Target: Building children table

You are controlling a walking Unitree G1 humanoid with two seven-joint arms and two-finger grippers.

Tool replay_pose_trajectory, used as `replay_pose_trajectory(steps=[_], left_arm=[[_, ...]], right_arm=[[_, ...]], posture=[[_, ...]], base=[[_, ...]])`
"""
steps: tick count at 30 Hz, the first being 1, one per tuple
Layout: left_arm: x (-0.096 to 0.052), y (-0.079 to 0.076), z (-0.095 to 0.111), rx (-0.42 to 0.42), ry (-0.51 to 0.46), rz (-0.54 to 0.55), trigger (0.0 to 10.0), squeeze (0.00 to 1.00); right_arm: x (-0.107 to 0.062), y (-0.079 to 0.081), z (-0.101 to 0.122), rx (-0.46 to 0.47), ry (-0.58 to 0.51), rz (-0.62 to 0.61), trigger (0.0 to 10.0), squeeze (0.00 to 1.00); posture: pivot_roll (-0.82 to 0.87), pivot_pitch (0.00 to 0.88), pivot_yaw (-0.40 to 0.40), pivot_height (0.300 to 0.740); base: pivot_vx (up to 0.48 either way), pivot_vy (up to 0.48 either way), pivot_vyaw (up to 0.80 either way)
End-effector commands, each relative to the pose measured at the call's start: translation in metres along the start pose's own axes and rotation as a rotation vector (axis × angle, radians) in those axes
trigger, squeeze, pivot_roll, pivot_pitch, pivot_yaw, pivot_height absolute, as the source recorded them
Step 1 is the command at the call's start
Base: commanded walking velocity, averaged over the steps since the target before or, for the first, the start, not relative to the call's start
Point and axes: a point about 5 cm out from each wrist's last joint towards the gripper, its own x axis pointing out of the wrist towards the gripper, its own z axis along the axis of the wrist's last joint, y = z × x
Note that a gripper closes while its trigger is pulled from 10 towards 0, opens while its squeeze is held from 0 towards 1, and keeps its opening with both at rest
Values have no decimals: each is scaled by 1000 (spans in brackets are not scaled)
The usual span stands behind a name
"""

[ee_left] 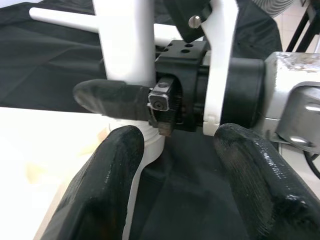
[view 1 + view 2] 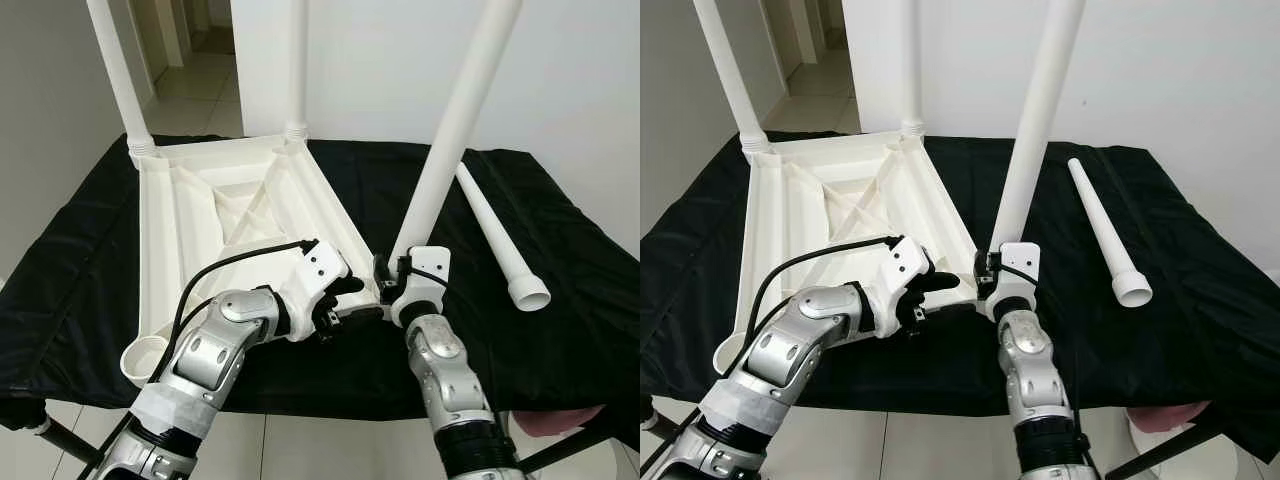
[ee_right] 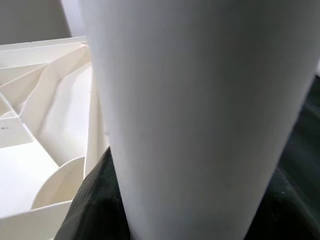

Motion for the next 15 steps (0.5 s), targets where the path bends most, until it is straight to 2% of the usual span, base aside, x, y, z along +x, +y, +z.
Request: replay_pose_trajectory(steps=[1, 4, 5, 15], left_arm=[[2, 0, -4, -6, 7, 25, 10000, 0], [2, -1, -4, -5, 7, 21, 10000, 0], [2, -1, -4, -4, 9, 21, 10000, 0], [2, -1, -4, -6, 7, 25, 10000, 0]], right_arm=[[-8, -6, -24, 24, 118, -73, 10000, 0], [-10, 1, -18, 55, 92, -47, 10000, 0], [-9, -1, -12, 64, 63, -49, 10000, 1000], [-7, -5, 0, 86, 6, -7, 10000, 1000]], posture=[[28, 9, 2, 740], [28, 9, 2, 740], [27, 7, 0, 740], [30, 8, -4, 740]], base=[[0, 0, 0], [0, 0, 0], [0, 0, 0], [0, 0, 0]])
